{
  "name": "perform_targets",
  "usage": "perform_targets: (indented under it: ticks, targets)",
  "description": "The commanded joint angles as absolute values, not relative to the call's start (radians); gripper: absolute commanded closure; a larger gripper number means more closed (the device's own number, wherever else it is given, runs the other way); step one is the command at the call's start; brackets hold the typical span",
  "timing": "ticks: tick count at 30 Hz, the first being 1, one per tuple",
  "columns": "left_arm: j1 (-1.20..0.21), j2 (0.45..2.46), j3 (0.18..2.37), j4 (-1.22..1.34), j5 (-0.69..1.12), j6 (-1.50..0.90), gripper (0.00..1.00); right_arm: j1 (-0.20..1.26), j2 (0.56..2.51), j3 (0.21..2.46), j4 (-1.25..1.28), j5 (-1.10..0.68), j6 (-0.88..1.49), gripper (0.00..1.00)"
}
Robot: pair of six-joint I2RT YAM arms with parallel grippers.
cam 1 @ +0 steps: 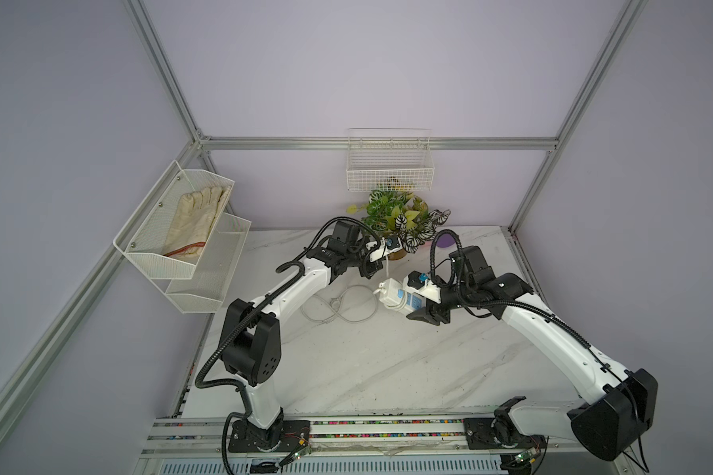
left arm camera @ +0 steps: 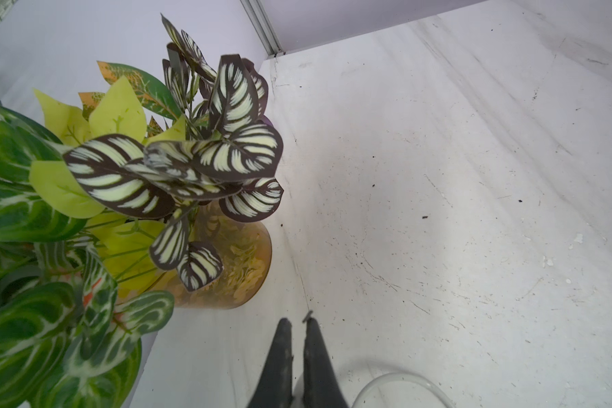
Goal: Wrap the cord around the power strip
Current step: Wrap the power cord around the power strip.
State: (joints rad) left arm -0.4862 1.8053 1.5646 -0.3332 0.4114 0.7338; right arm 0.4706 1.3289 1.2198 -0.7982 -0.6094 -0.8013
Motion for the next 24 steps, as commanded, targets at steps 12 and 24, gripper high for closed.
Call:
perform_targets:
  ticks: [12, 24]
  targets:
    - [-0.511, 1.819, 1.692, -0.34, 0.182, 0.829, 1.0, 0.571, 1.475, 1.237, -0.864, -0.401, -0.71, 1.0]
    - [-0.513, 1.72, 1.621, -0.356, 0.114, 0.842, 1.0, 0.565, 1.499, 1.224, -0.805, -0.298, -0.581, 1.0]
